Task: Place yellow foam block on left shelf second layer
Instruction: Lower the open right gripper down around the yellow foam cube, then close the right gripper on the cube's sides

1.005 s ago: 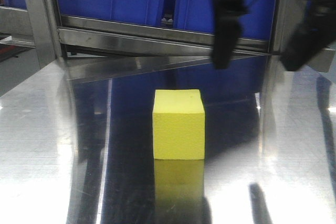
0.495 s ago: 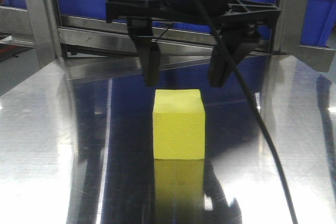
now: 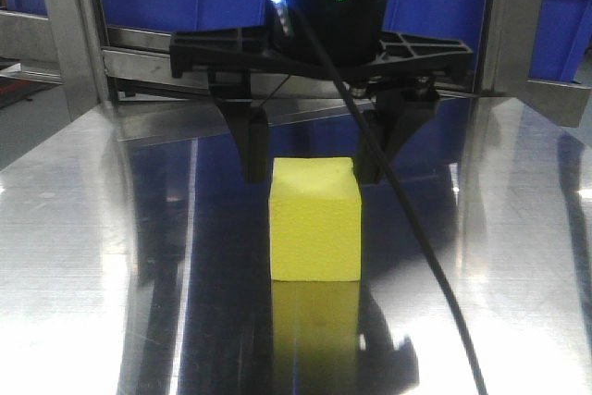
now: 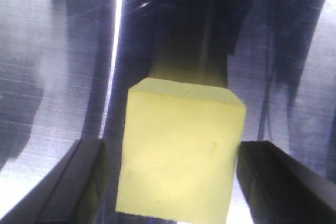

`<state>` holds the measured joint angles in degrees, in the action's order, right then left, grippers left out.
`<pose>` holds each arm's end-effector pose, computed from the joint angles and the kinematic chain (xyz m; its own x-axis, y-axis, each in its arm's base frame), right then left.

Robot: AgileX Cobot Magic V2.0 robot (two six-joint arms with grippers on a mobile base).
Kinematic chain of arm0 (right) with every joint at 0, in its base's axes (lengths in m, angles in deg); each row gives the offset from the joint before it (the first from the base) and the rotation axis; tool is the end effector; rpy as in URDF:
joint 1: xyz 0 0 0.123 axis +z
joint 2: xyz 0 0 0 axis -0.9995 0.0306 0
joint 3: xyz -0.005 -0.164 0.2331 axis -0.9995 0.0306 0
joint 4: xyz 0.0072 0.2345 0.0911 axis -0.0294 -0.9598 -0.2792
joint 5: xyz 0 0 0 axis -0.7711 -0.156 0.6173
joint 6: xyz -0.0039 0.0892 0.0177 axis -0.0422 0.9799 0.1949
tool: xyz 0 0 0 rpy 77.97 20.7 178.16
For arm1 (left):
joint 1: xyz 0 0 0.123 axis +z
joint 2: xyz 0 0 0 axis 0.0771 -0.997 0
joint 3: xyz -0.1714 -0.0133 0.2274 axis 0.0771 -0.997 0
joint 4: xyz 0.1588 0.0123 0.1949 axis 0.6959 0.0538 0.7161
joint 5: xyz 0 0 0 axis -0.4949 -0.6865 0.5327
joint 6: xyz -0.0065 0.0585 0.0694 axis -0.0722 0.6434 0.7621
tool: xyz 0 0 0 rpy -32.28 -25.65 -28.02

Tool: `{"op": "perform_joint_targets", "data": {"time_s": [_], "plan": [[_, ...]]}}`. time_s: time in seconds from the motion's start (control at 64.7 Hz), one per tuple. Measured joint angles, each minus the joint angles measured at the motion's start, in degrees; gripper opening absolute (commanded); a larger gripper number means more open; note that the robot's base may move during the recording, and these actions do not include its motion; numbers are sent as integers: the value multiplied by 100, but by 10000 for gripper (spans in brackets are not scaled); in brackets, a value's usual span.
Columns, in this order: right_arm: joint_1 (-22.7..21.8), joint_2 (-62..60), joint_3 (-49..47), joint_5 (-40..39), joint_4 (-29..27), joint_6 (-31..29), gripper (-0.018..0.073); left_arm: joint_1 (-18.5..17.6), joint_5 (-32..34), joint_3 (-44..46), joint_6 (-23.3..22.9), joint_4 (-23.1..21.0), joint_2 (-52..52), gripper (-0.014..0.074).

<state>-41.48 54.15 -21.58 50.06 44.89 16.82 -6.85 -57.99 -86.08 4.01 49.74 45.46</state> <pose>0.2557 0.2625 0.2562 -0.9654 -0.0154 -0.2602 -0.0581 0.9859 0.1571 0.0557 -0.0024 0.2122 0.0864 -0.0615 -0.9944 0.0473 0.9972 -0.0575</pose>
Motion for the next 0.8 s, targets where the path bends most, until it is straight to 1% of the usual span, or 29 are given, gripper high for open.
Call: {"op": "perform_joint_targets", "data": {"time_s": [0.186, 0.665, 0.727, 0.804], "plan": [[0, 68, -4, 0, 35, 124, 596, 0, 0, 0, 0, 0, 0, 124], [0, 445, -13, -68, 55, 157, 594, 0, 0, 0, 0, 0, 0, 124], [0, 459, -13, -94, 55, 157, 587, 0, 0, 0, 0, 0, 0, 124], [0, 506, -13, -94, 55, 157, 546, 0, 0, 0, 0, 0, 0, 124]]}}
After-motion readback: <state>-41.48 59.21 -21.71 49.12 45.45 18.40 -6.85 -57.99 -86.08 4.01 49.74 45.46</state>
